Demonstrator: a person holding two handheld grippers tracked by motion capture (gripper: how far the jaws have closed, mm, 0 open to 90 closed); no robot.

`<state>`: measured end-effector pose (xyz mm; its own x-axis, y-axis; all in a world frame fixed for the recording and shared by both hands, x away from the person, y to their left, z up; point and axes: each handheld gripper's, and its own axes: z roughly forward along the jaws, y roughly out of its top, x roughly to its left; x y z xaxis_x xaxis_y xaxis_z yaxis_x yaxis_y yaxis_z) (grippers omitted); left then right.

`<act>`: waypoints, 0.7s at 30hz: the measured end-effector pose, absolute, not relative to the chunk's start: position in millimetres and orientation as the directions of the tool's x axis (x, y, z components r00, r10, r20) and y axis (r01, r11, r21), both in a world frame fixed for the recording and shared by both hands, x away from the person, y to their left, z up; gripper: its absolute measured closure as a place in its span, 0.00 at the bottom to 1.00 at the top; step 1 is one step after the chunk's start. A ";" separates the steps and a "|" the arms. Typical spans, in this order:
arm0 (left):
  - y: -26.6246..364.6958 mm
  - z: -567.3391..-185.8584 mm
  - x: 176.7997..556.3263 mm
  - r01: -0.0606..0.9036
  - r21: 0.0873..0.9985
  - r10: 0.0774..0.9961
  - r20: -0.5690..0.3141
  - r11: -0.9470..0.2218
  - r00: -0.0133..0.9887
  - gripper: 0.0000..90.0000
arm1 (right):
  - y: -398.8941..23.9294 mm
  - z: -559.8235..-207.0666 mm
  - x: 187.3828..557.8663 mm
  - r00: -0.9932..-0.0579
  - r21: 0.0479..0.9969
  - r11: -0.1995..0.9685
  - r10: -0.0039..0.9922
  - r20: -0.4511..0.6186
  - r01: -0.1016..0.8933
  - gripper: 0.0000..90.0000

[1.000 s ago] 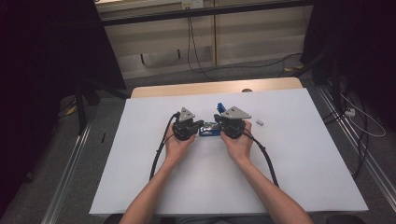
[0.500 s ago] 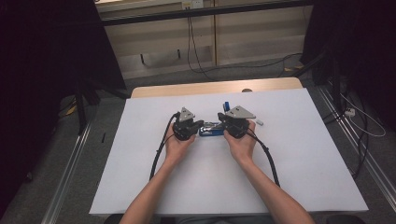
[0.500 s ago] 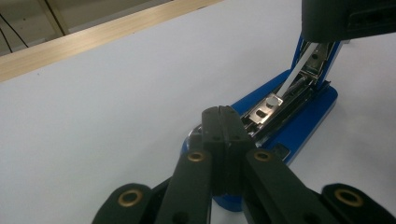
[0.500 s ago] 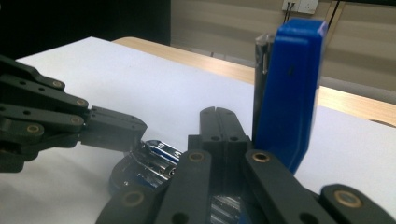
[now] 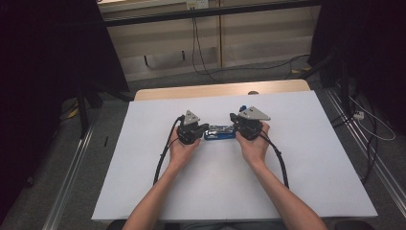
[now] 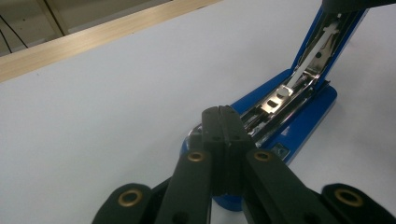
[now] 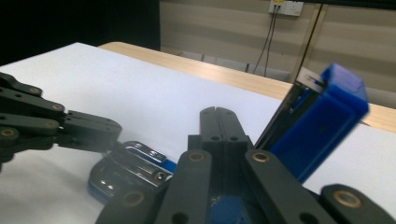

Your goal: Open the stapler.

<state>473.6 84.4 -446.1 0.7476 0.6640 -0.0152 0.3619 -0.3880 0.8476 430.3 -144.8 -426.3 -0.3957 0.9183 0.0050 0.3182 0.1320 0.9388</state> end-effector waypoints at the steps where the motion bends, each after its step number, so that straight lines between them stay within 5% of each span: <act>1: 84.5 -446.0 473.5 0.364 0.847 0.665 -0.017 -0.388 0.747 1.00 | -146.9 -425.7 430.2 -0.394 0.939 0.132 0.919 0.004 0.318 1.00; 21: 85.6 -446.6 474.6 0.375 0.848 0.665 -0.037 -0.375 0.746 1.00 | -196.7 -423.6 429.0 -0.366 0.932 0.115 0.930 0.021 0.345 1.00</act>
